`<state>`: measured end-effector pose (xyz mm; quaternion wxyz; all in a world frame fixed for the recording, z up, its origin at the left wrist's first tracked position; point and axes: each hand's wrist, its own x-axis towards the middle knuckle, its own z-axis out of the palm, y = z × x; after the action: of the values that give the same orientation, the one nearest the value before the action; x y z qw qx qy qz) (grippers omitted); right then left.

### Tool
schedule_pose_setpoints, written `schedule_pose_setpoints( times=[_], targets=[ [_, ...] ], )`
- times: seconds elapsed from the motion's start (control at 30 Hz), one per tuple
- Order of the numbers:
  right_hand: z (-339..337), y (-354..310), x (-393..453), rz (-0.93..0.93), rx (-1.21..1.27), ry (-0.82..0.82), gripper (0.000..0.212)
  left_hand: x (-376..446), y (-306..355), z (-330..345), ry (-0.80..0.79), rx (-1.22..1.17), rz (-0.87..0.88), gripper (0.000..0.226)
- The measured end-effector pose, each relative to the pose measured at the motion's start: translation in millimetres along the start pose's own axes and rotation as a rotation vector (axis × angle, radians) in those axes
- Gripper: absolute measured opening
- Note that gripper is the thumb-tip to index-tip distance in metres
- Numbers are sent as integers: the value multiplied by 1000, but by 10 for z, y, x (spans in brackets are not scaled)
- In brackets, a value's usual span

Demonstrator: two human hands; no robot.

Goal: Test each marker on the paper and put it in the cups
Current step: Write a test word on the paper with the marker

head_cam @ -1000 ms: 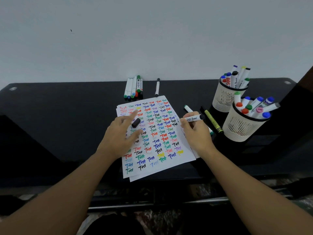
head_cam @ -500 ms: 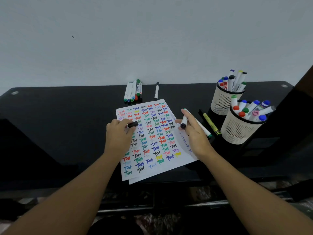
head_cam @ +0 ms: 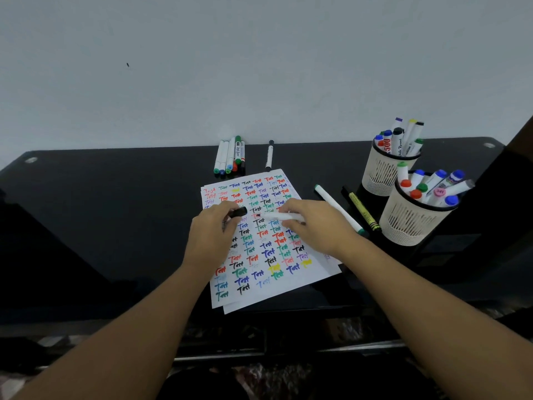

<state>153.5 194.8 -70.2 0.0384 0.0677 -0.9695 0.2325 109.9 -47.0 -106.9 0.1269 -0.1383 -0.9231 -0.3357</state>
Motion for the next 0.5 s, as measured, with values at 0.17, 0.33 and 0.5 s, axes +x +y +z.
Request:
schedule_pose_setpoints(
  times=[0.17, 0.33, 0.5],
  targets=[
    [-35, -77, 82, -64, -30, 6, 25, -24, 7, -6, 15, 9, 86, 24],
    [27, -62, 111, -94, -58, -14, 24, -30, 11, -2, 3, 33, 161, 22],
    [144, -117, 154, -157, -133, -8, 16, -66, 32, -4, -14, 35, 247, 17]
  ],
)
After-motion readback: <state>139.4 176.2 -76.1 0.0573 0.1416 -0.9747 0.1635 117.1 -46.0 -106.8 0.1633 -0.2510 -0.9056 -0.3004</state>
